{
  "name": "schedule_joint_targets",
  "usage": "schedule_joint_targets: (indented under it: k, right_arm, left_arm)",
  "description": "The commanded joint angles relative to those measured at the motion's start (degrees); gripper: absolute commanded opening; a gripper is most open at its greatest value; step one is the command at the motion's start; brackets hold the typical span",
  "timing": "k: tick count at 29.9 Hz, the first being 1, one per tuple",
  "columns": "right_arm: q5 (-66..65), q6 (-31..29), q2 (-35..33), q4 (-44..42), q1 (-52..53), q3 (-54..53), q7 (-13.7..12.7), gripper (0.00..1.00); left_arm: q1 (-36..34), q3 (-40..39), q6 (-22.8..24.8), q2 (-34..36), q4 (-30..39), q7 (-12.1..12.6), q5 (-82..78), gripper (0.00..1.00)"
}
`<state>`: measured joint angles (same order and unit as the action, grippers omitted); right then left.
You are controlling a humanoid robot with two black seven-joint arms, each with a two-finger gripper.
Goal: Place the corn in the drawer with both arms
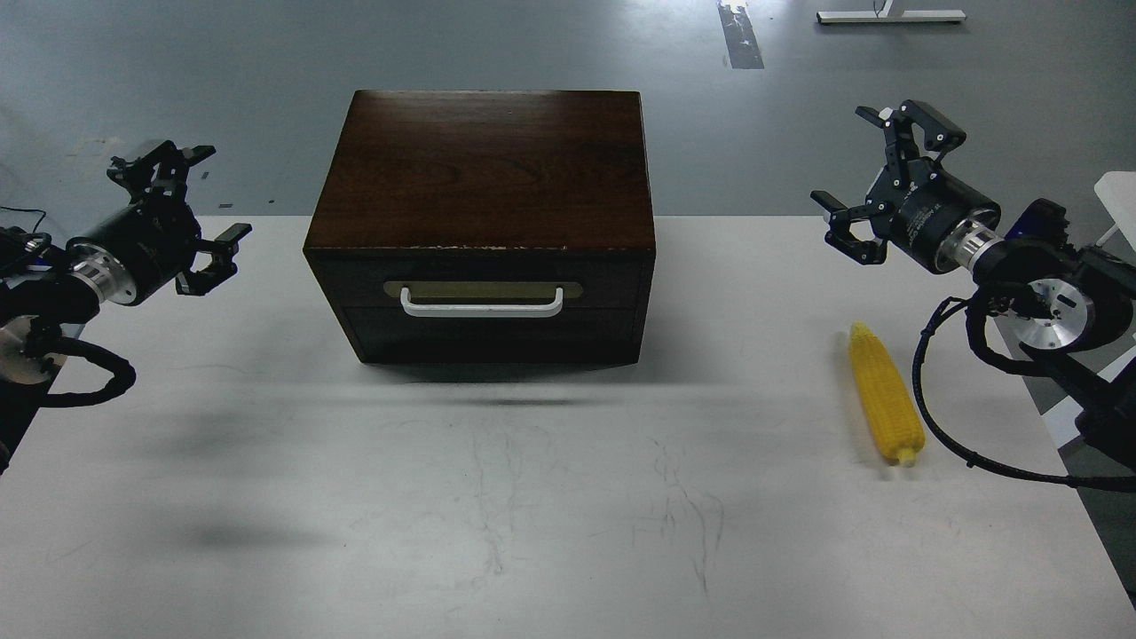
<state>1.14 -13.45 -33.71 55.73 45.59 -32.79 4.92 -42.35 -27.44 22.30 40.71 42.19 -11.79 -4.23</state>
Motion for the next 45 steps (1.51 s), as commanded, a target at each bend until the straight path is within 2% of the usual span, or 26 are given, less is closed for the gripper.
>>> schedule_joint_targets:
  k: [1,6,9,11,12,14,16,18,20,22,24,27,30,35,39,45]
  right_arm:
    - [0.0,0.0,0.0,0.0,-0.1,0.0,0.1,1.0]
    - [0.0,0.0,-0.1,0.0,-0.2,0.0,0.1,1.0]
    - [0.0,0.1,-0.5,0.0,-0.3,-0.1,0.1,1.0]
    - [0.0,0.2,-0.7,0.0,-0.5,-0.1,0.1,1.0]
    - [0.0,0.2,-0.7,0.0,-0.5,-0.1,0.1,1.0]
    - [0.0,0.4,-0.9,-0.1,-0.8,-0.1,0.1,1.0]
    - [0.0,0.9,-0.9,-0.1,-0.9,-0.2,0.1,1.0]
    - [0.0,1.5,-0.9,-0.1,-0.9,-0.2,0.1,1.0]
    - [0.0,1.6,-0.9,-0.1,-0.9,-0.2,0.1,1.0]
    - [0.0,1.6,-1.4,-0.1,-0.9,-0.2,0.1,1.0]
    - [0.0,1.7,-1.7,-0.1,-0.9,-0.2,0.1,1.0]
    - [0.0,1.7,-2.1,-0.1,-0.9,-0.1,0.1,1.0]
    - [0.0,1.8,-2.5,-0.1,-0.9,0.0,0.1,1.0]
    - [-0.1,2.9,-2.6,-0.1,-1.1,0.1,0.1,1.0]
    - [-0.1,3.2,-2.7,-0.1,-1.0,0.0,0.1,1.0]
    - [-0.1,3.3,-3.3,-0.1,-1.2,0.2,0.0,1.0]
  left_arm:
    - [-0.3,-0.2,-0.8,0.3,0.0,-4.3,-1.6,0.99]
    - [-3.1,-0.2,-2.9,3.4,0.0,-6.4,-2.4,0.99]
    - [-5.0,0.8,-5.5,6.6,0.1,-10.3,-10.1,0.99]
    - [-6.3,0.4,-12.5,9.0,1.6,-13.8,-24.1,0.99]
    - [-6.3,0.4,-12.5,9.0,1.6,-13.8,-24.2,0.99]
    - [-7.1,0.5,-20.5,12.4,9.0,-16.2,-33.8,0.99]
    - [-7.4,0.5,-23.3,16.8,16.2,-16.2,-38.3,0.99]
    - [-8.0,0.3,-24.1,19.8,22.8,-16.2,-41.4,0.99]
    - [-9.3,0.3,-24.3,21.2,27.2,-16.2,-44.1,0.99]
    - [-11.9,0.5,-25.4,23.3,35.2,-16.2,-52.7,0.99]
    - [-12.5,0.5,-27.4,23.4,39.4,-16.2,-62.1,0.98]
    - [-12.4,0.5,-30.2,22.2,42.3,-16.2,-77.2,0.98]
    - [-12.4,0.7,-30.7,19.8,45.9,-16.2,-90.7,0.98]
    - [-12.2,3.2,-30.5,18.6,53.0,-16.2,-99.7,0.98]
    - [-15.3,8.6,-30.5,16.2,53.4,-16.2,-116.4,0.96]
    - [-18.9,14.2,-30.1,11.1,53.2,-16.2,-120.8,0.96]
